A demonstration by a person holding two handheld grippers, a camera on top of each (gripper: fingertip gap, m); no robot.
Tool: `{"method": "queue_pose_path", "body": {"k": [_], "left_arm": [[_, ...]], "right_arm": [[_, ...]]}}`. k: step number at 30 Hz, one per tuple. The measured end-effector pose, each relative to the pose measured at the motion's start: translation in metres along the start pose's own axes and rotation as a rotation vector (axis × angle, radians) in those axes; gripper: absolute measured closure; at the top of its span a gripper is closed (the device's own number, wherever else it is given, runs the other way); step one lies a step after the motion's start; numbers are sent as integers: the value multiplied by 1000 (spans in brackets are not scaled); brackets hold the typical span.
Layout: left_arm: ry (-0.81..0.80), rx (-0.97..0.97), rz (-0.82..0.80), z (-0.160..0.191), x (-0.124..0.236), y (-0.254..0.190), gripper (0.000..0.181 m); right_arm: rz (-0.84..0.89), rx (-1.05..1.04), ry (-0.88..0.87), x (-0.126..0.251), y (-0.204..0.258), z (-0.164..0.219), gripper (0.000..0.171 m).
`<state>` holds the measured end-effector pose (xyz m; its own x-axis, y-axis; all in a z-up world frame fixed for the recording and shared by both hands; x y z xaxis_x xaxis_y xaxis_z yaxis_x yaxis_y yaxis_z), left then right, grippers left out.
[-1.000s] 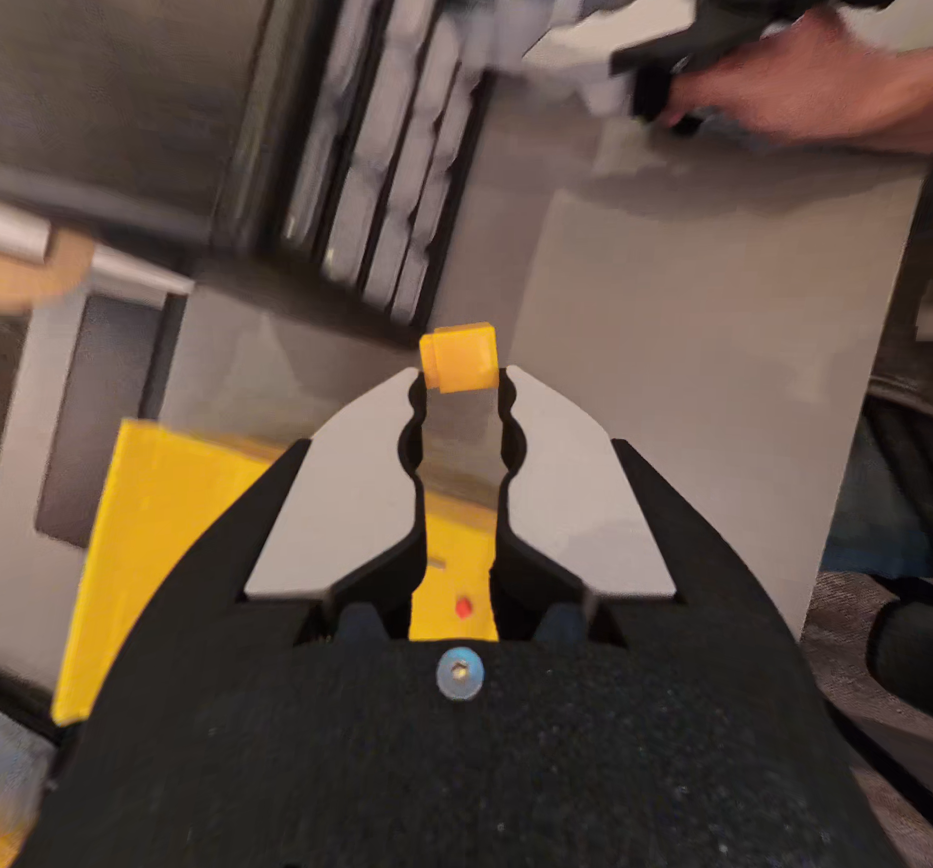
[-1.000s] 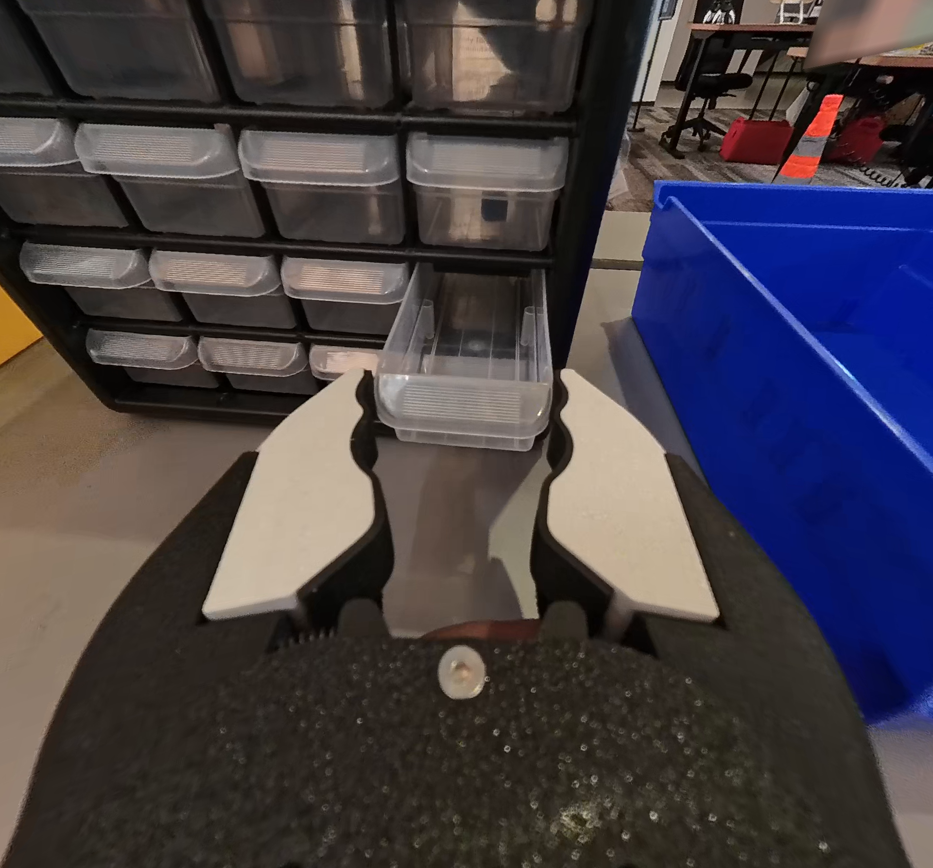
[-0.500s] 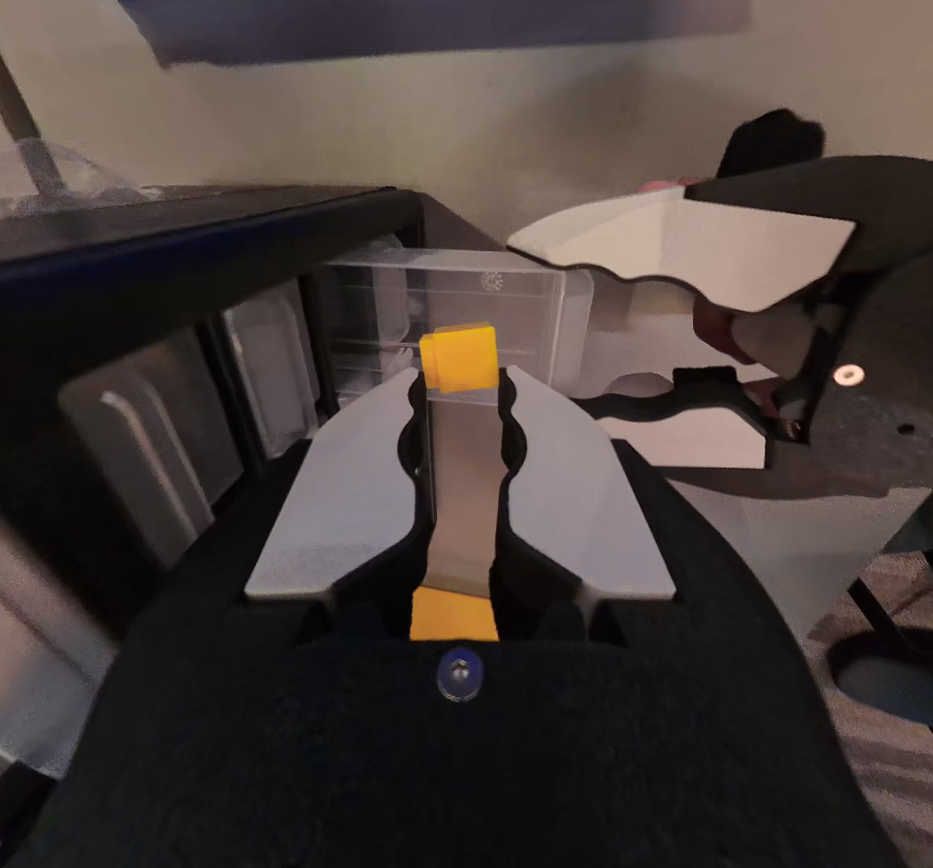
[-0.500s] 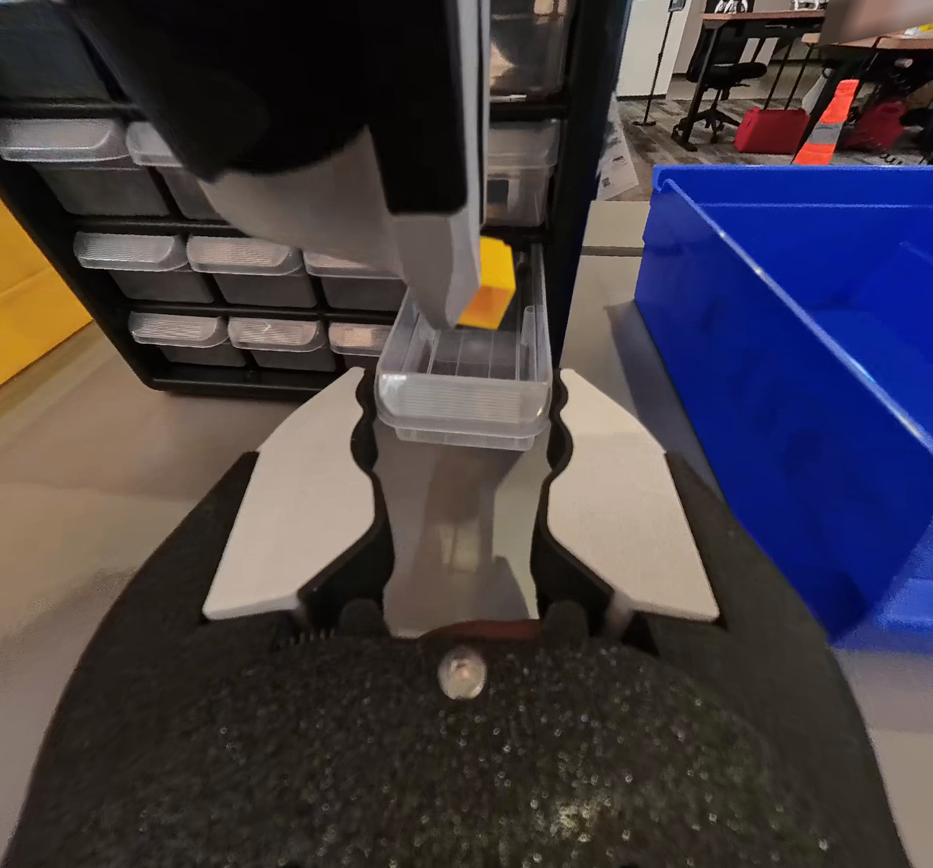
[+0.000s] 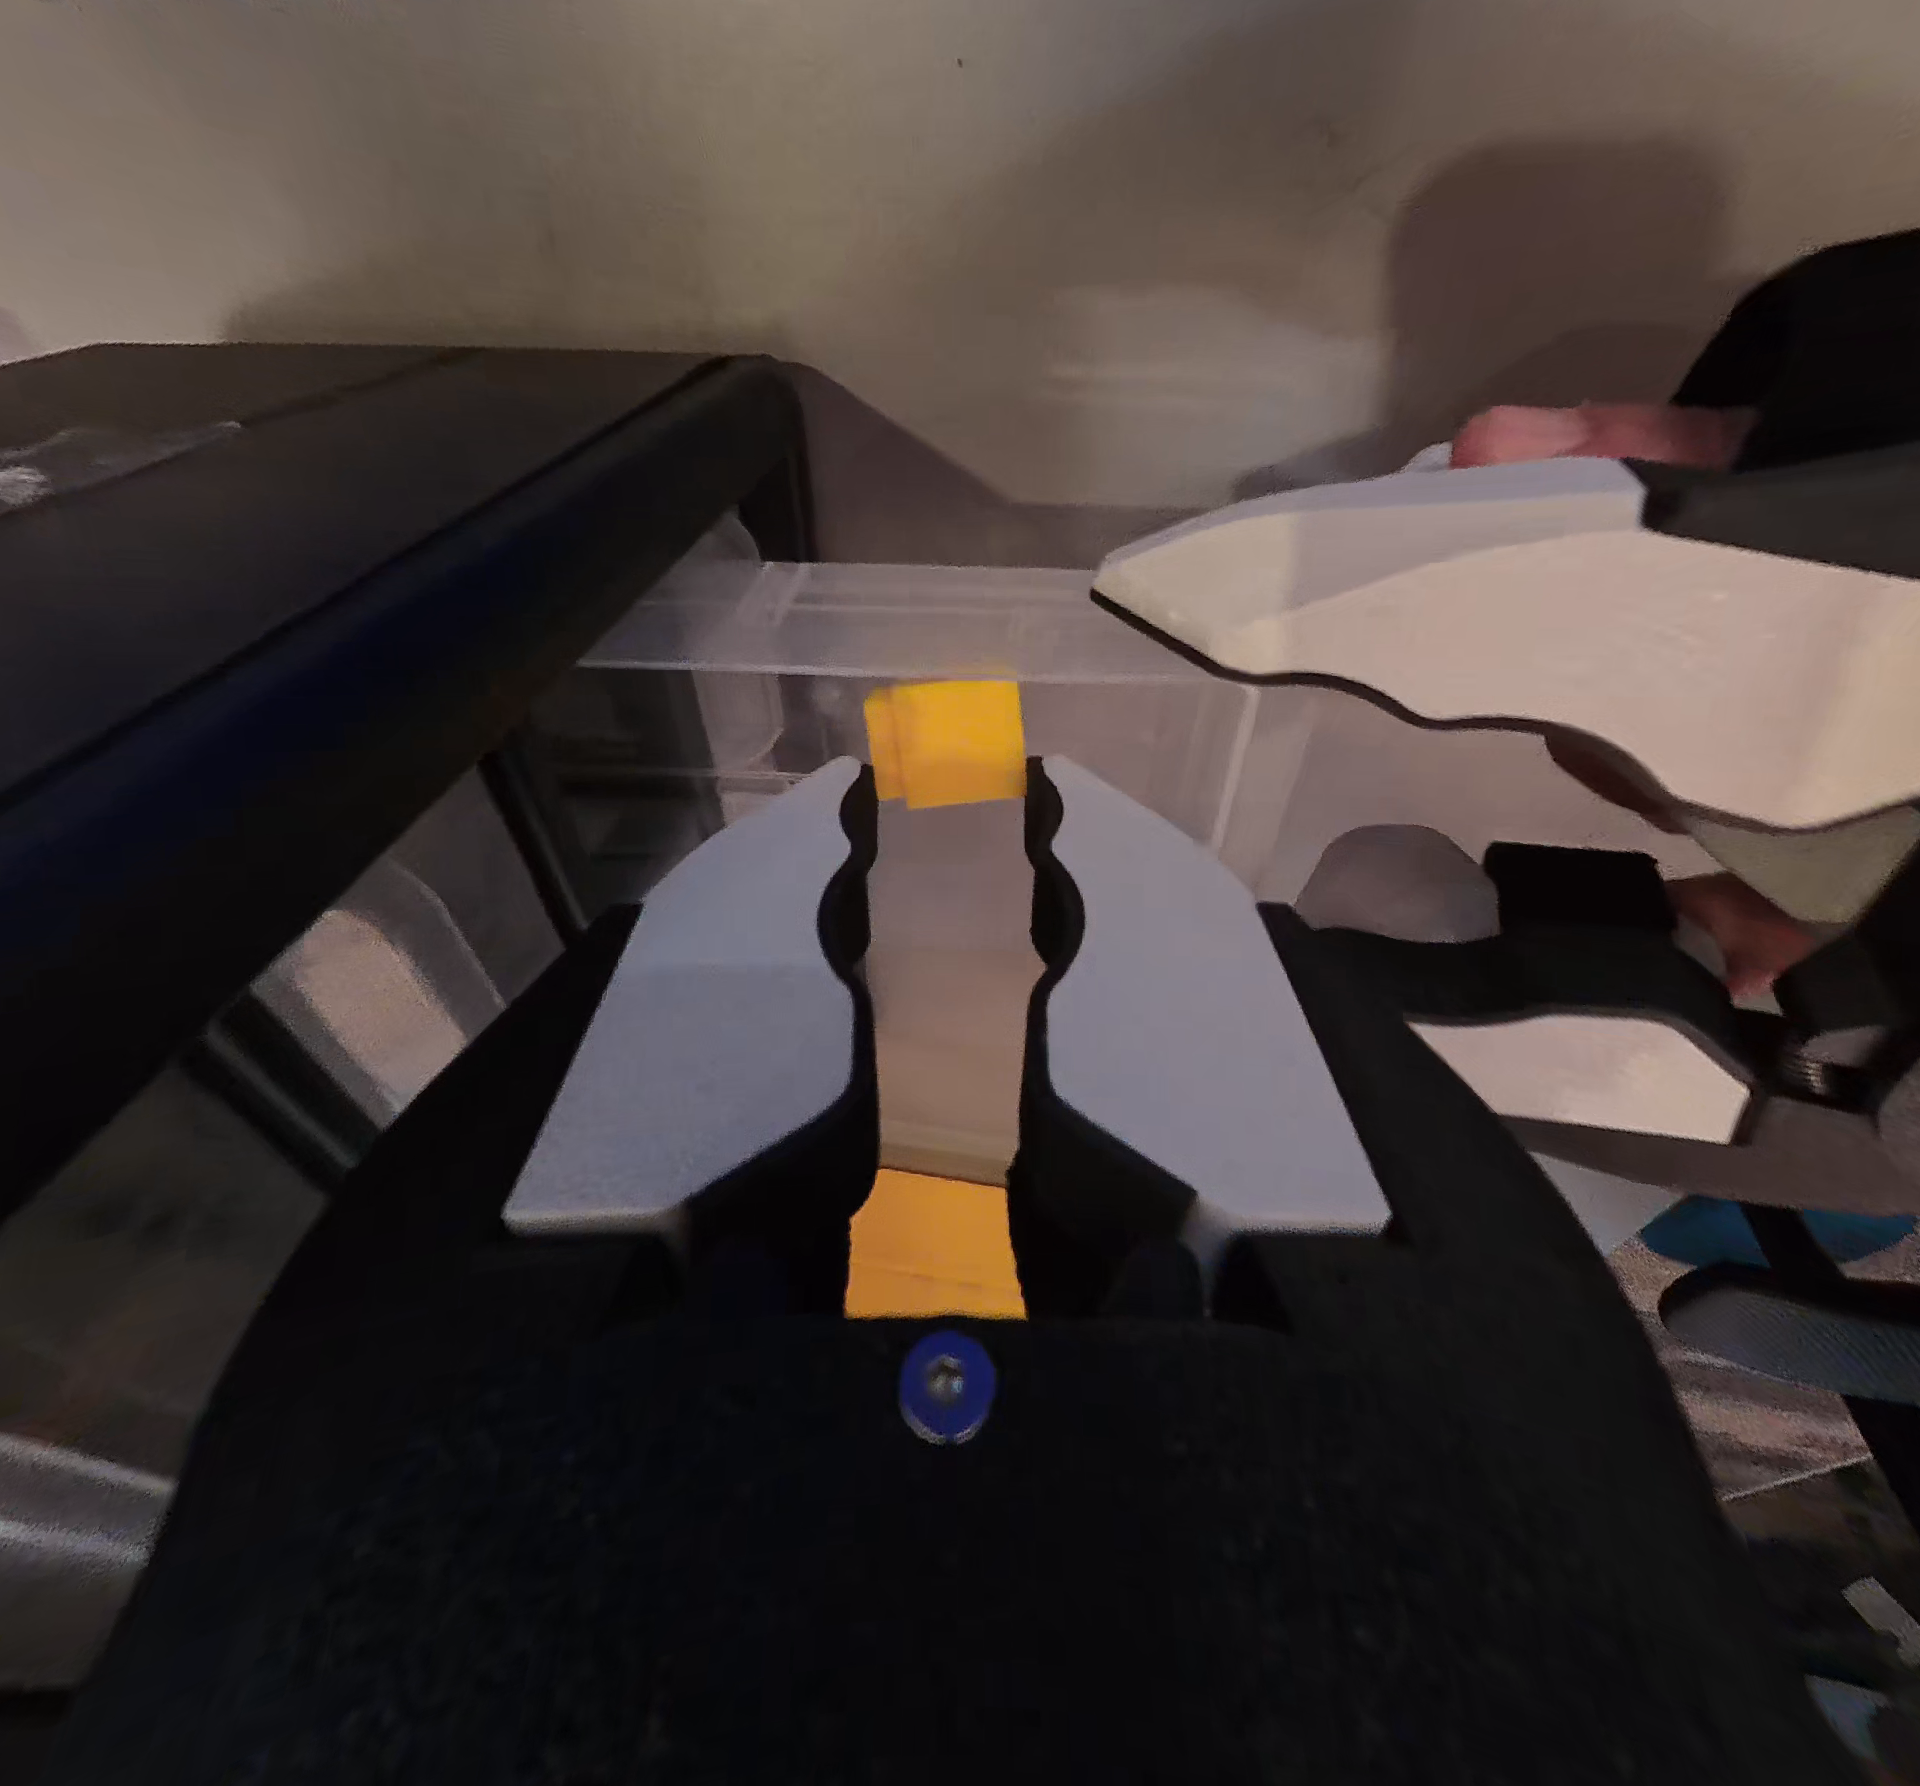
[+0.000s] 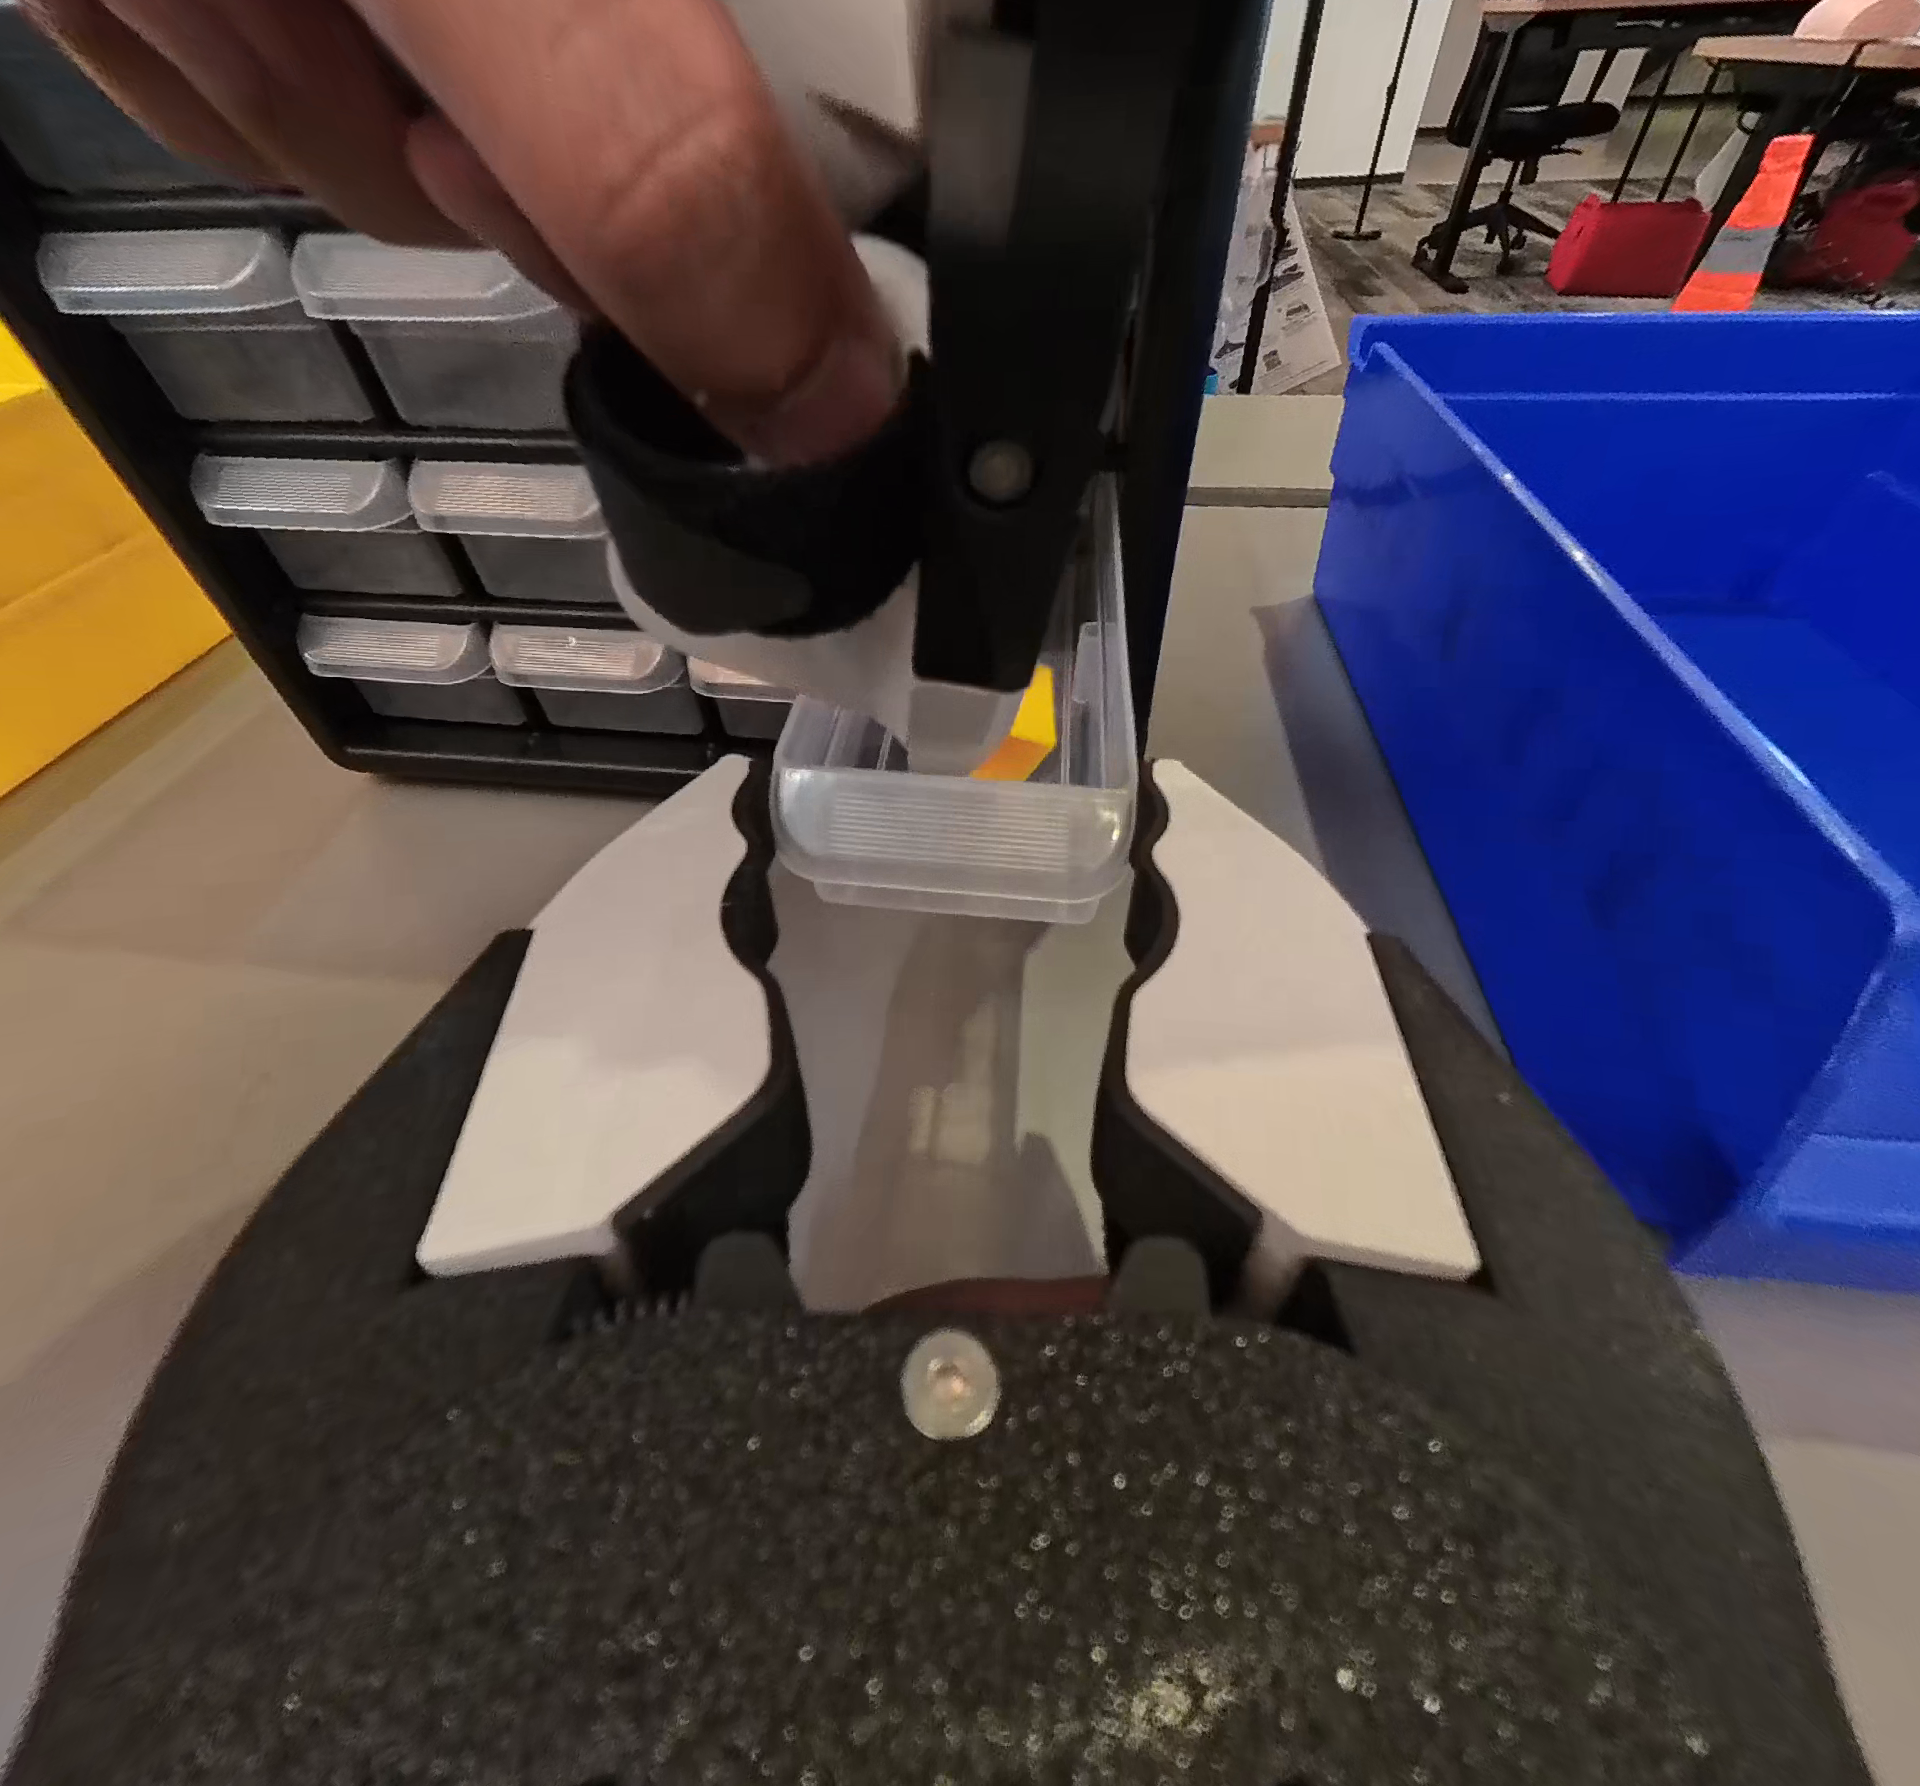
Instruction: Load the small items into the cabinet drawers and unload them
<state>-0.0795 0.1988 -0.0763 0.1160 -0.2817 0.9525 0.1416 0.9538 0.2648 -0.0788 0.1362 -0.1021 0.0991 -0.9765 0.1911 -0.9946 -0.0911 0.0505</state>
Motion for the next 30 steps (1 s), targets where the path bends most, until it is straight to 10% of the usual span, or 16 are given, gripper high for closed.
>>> {"method": "queue_pose_path", "body": {"k": [13,21,30], "left_arm": [[-39,60,-49,12,12,7,139],[-708,593,-114,102,86,-10,139],[-1016,1224,-110,203,-11,-154,145]], "right_arm": [[6,10,13,-1,1,1,105],[4,-1,22,-2,0,1,105],[18,50,66,-40,-7,-14,106]]}}
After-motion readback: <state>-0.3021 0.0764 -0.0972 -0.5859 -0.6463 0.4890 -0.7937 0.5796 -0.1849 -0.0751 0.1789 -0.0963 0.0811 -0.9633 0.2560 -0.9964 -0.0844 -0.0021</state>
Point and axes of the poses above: each gripper's, where its closed fingertips meet, x back along the fingers, z out of its underside, y = z × x across the jaws, the point moved 5 cm from there along x, back along the fingers, and after that the axes turned 6 degrees about -z, right-handed, at the moved point
